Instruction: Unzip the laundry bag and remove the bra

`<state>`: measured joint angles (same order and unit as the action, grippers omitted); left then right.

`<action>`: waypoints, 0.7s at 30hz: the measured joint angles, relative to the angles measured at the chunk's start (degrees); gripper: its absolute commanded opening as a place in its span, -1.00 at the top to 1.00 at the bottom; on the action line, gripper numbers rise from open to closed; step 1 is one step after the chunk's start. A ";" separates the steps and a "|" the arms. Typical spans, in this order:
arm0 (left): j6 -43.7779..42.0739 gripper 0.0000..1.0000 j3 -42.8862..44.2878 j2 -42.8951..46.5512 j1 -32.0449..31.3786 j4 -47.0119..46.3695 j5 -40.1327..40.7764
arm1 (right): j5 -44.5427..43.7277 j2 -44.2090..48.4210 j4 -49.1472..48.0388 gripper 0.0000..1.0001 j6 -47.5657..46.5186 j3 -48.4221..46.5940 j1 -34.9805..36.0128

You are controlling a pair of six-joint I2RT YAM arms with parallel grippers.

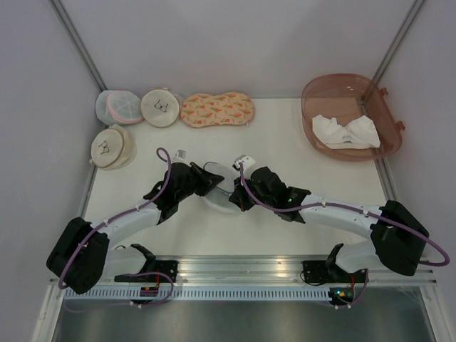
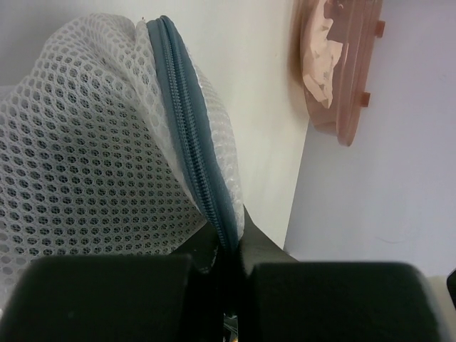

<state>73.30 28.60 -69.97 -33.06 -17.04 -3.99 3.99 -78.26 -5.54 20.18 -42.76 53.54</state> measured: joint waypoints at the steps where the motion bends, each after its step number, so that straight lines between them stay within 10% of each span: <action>1: -0.79 0.96 0.35 0.20 0.15 0.61 0.02 | -0.31 0.00 0.96 0.99 0.00 -0.44 0.00; 21: -23.21 0.96 3.98 -6.34 14.43 2.60 -25.11 | -9.01 -8.83 16.28 0.99 -0.57 -8.70 0.48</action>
<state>50.09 32.58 -76.31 -18.63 -14.44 -29.10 -5.02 -87.09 10.74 19.62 -51.46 54.02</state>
